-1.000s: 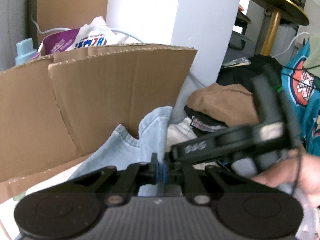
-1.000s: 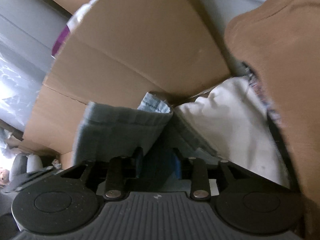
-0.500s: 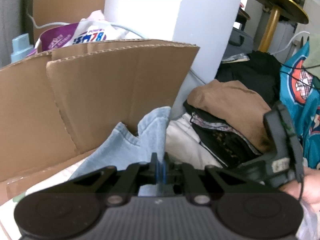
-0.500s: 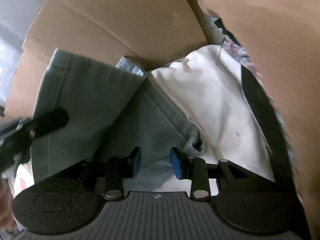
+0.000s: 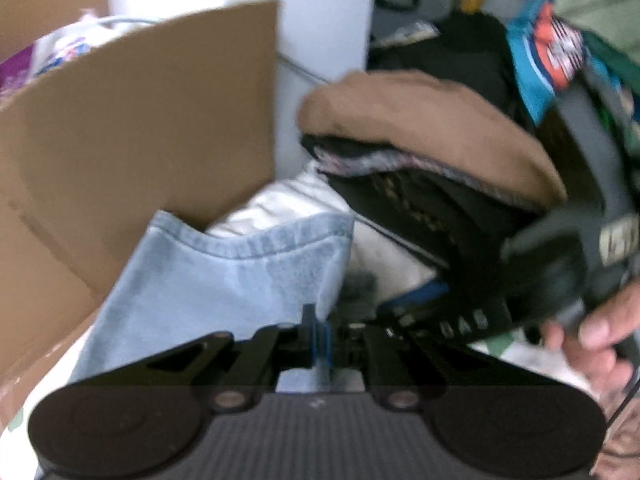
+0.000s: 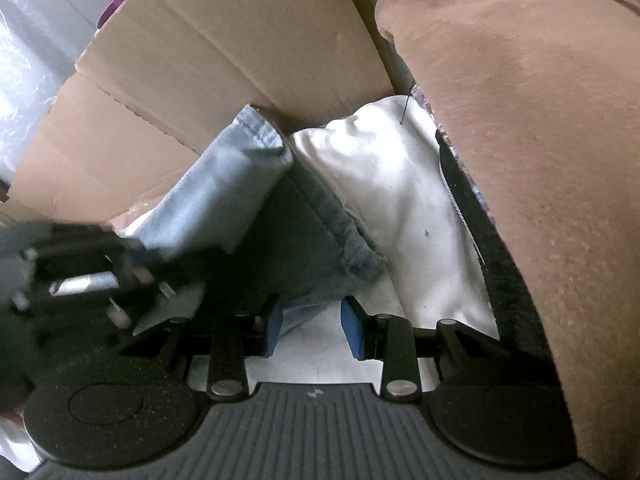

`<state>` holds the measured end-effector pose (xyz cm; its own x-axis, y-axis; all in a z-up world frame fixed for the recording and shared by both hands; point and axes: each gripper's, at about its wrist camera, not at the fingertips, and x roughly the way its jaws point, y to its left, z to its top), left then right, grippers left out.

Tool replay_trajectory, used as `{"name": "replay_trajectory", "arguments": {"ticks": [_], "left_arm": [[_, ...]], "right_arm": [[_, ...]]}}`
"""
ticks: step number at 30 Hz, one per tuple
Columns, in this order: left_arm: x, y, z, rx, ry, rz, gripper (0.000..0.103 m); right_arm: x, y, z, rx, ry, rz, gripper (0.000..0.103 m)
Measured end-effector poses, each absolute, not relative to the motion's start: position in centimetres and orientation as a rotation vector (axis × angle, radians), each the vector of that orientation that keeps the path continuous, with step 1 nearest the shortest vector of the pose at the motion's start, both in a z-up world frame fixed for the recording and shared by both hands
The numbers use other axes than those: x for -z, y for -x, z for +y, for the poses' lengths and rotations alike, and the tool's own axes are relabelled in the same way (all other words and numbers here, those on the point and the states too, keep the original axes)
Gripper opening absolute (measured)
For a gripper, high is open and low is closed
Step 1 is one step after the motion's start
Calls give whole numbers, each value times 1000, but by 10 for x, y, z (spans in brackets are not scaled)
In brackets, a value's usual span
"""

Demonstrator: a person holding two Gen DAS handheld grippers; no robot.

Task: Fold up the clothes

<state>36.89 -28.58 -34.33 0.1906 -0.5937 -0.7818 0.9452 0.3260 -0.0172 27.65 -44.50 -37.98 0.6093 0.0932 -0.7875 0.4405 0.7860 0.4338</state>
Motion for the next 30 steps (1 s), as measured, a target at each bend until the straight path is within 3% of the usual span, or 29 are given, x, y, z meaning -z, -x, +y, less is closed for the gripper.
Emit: {"name": "replay_trajectory", "arguments": {"ticks": [8, 12, 14, 17, 22, 25, 29, 30], "left_arm": [[363, -365, -295, 1161, -583, 799, 6], [367, -358, -296, 1162, -587, 796, 20], [370, -356, -298, 1147, -596, 788, 21], [374, -352, -300, 1125, -609, 777, 13], [381, -347, -303, 1088, -631, 761, 10], [385, -343, -305, 1047, -642, 774, 17], [378, -334, -294, 1039, -643, 753, 56], [375, -332, -289, 1041, -641, 750, 58]], "right_arm": [[380, -275, -448, 256, -630, 874, 38], [388, -284, -451, 297, -639, 873, 38], [393, -288, -453, 324, -634, 881, 37], [396, -291, -452, 361, -604, 901, 26], [398, -292, -450, 375, -566, 916, 21], [397, -292, -451, 376, -569, 920, 20], [391, -288, -452, 360, -619, 914, 20], [389, -287, -452, 352, -624, 913, 20]]}}
